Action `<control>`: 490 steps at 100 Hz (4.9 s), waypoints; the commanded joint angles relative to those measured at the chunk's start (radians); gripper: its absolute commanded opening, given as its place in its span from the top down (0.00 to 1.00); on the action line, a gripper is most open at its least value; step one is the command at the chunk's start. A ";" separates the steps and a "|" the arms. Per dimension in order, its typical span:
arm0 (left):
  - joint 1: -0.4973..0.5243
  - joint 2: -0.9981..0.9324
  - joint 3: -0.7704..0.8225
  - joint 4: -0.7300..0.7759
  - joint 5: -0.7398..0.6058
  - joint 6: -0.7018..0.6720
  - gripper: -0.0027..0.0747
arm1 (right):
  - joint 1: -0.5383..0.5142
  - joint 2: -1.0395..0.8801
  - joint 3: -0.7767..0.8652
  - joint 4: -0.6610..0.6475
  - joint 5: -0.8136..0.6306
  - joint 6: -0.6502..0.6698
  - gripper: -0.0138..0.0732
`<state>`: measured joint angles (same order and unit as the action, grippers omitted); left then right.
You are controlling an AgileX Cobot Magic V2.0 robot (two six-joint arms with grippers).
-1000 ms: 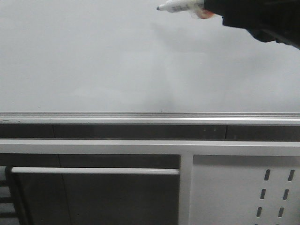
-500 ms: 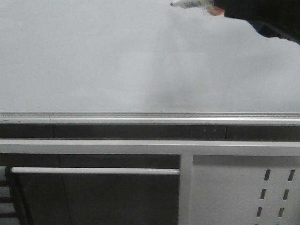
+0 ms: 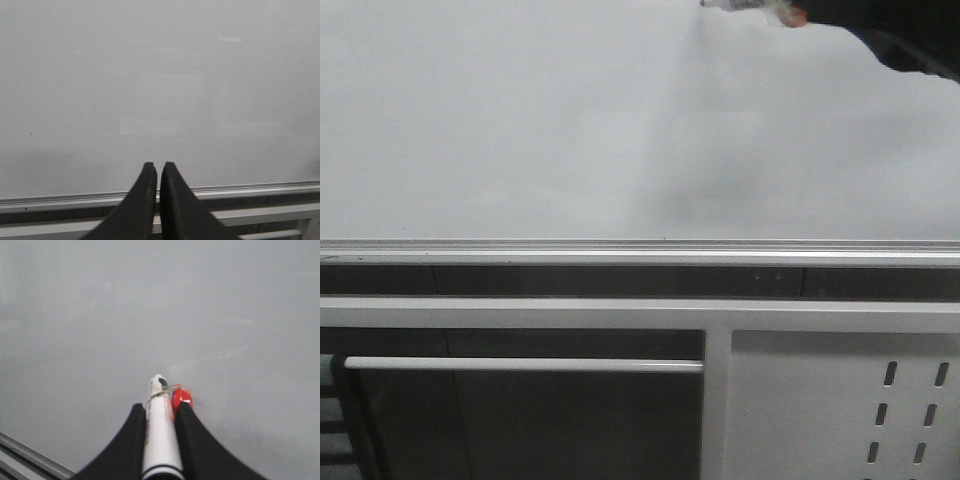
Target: Write number 1 on whiteboard
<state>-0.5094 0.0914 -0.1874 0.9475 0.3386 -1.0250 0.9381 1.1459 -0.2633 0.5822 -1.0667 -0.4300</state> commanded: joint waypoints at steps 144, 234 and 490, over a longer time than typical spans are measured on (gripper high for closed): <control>0.002 0.009 -0.026 0.020 -0.070 -0.007 0.99 | -0.002 0.061 -0.080 -0.036 -0.051 -0.020 0.90; 0.002 0.009 -0.026 0.020 -0.077 -0.007 0.99 | -0.002 0.061 -0.080 0.044 0.054 -0.020 0.90; 0.002 0.550 -0.085 0.634 -0.916 0.143 0.58 | 0.260 -0.090 -0.345 1.109 0.588 -0.830 0.90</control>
<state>-0.5094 0.6175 -0.2293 1.6104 -0.5529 -0.8880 1.1955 1.0827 -0.5651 1.6734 -0.4887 -1.2417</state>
